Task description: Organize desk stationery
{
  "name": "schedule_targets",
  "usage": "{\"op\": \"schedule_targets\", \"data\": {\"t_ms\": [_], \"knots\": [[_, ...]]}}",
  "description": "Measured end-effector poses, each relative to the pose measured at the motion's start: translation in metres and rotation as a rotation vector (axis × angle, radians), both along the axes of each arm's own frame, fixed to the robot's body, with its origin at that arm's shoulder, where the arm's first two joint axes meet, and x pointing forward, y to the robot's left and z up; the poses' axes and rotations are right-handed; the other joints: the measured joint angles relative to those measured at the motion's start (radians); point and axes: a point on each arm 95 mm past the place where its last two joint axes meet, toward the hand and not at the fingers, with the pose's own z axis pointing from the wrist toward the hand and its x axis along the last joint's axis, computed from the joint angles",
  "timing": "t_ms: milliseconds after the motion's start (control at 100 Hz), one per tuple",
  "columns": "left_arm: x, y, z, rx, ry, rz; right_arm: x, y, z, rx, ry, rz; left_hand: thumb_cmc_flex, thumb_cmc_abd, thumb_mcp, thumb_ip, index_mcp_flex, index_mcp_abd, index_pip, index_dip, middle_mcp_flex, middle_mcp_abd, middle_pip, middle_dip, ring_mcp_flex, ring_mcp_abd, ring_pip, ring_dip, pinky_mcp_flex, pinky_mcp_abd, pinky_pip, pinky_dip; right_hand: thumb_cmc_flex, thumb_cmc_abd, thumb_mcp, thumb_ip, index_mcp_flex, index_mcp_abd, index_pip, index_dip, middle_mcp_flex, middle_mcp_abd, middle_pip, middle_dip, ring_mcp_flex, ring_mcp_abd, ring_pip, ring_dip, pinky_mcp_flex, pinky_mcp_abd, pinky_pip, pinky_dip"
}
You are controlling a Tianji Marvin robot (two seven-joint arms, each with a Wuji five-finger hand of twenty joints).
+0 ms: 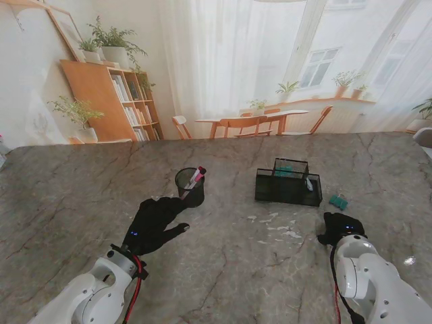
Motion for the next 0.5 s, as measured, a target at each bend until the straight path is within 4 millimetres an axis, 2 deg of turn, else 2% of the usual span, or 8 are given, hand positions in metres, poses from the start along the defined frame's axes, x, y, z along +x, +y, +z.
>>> {"op": "schedule_targets", "data": {"t_ms": [50,180,250,370,500], "knots": [[0.0001,-0.0005,0.0001,0.0,0.0,-0.001,-0.0008,-0.0003,0.0004,0.005,0.006,0.005,0.0,0.0,0.0,0.0,0.0,0.0,0.0,0.0,0.0,0.0,0.0,0.0,0.0,0.0,0.0,0.0,0.0,0.0,0.0,0.0,-0.009,0.0,-0.015,0.0,0.0,0.014,-0.021,-0.013,-0.007,0.015,-0.014,0.0,-0.011,0.011,-0.009,0.0,-0.012,0.01,0.0,0.0],[0.0004,-0.0012,0.0004,0.0,0.0,-0.004,-0.0013,0.0009,0.0019,0.031,0.027,0.007,0.0,0.0,0.0,0.0,0.009,0.0,0.001,-0.004,0.0,0.0,0.0,0.0,0.0,0.0,0.0,0.0,0.0,0.0,0.0,0.0,-0.076,0.037,-0.134,0.0,0.0,0.073,-0.068,-0.057,-0.031,0.079,-0.057,0.0,-0.046,0.049,-0.04,0.0,-0.065,0.036,-0.009,0.0],[0.0004,-0.0014,0.0003,0.0,0.0,-0.004,-0.0015,0.0019,0.0032,0.044,0.045,0.006,0.0,0.0,0.0,0.0,0.009,0.0,0.001,-0.004,0.0,0.0,0.0,0.0,0.0,0.0,0.0,0.0,0.0,0.0,0.0,0.0,-0.087,0.048,-0.148,0.0,-0.018,0.1,-0.083,-0.076,-0.064,0.112,-0.068,0.0,-0.08,0.078,-0.046,0.008,-0.1,0.051,-0.023,0.0],[0.0004,-0.0014,0.0003,0.0,0.0,-0.004,-0.0025,0.0003,0.0088,0.061,0.09,0.006,0.0,0.0,0.0,0.0,0.009,0.0,0.001,-0.004,0.0,0.0,0.0,0.0,0.0,0.0,0.0,0.0,0.0,0.0,0.0,0.0,-0.08,0.056,-0.167,0.0,-0.039,0.084,-0.137,-0.13,-0.094,0.116,-0.144,0.0,-0.106,0.08,-0.096,0.008,-0.147,0.055,-0.045,0.0],[0.0002,-0.0017,0.0002,-0.001,0.0,-0.005,-0.0061,-0.0035,0.0099,0.067,0.101,0.021,0.0,0.0,0.0,0.0,0.009,0.0,0.001,-0.004,0.0,0.0,0.0,0.0,0.0,0.0,0.0,0.0,0.0,0.0,0.0,0.0,-0.037,0.047,-0.138,0.022,-0.076,0.035,-0.147,-0.143,-0.118,0.118,-0.185,0.0,-0.146,0.08,-0.108,0.016,-0.185,0.055,-0.065,0.0]]}}
